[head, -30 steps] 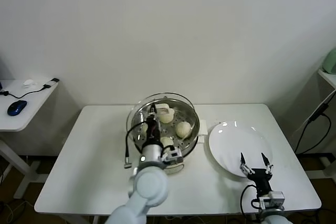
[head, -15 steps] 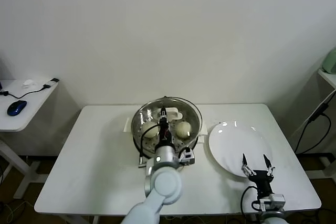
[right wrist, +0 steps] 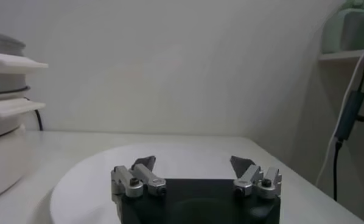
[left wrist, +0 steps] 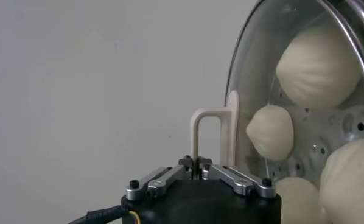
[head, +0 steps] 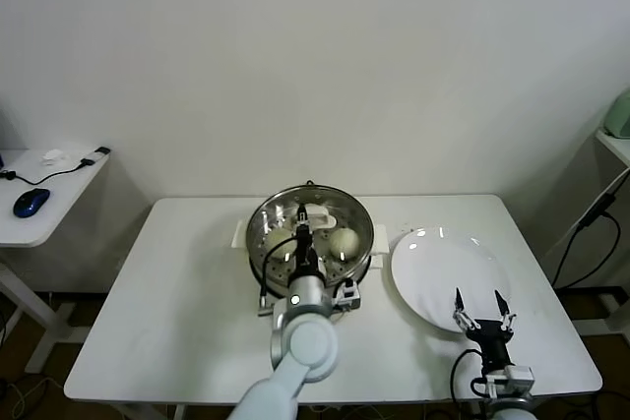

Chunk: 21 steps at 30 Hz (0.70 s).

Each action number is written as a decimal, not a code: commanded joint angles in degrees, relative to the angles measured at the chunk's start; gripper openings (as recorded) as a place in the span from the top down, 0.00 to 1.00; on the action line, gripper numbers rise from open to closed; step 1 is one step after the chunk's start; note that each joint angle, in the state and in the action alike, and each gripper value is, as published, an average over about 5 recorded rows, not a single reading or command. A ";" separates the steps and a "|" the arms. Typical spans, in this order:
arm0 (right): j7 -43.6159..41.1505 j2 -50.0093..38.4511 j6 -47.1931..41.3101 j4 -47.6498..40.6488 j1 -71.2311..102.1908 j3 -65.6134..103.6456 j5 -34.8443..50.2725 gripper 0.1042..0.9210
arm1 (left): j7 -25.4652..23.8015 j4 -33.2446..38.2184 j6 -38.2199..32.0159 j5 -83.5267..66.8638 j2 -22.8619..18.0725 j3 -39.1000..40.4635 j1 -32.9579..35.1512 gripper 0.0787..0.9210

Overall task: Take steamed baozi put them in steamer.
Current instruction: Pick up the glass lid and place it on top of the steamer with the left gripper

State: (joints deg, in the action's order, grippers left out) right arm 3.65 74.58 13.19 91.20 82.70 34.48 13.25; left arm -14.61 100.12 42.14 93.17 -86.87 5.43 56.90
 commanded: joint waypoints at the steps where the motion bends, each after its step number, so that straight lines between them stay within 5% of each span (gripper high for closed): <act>1: 0.01 0.10 0.73 0.04 0.09 -0.01 -0.31 0.12 | -0.45 -0.68 1.62 1.12 -0.30 0.15 -0.27 0.93; 8: -0.12 0.28 0.99 0.17 0.18 -0.06 -0.96 0.12 | 0.72 -0.85 1.33 0.12 -0.31 -0.20 0.06 0.87; 21: -0.68 0.07 -1.38 1.05 0.36 -0.63 -0.45 0.12 | 0.69 0.90 0.15 0.24 0.26 -0.95 1.48 0.43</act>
State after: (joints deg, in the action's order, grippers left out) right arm 3.09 74.77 13.29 92.08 83.24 34.12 12.26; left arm -14.34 103.84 42.20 91.48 -85.08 5.12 59.23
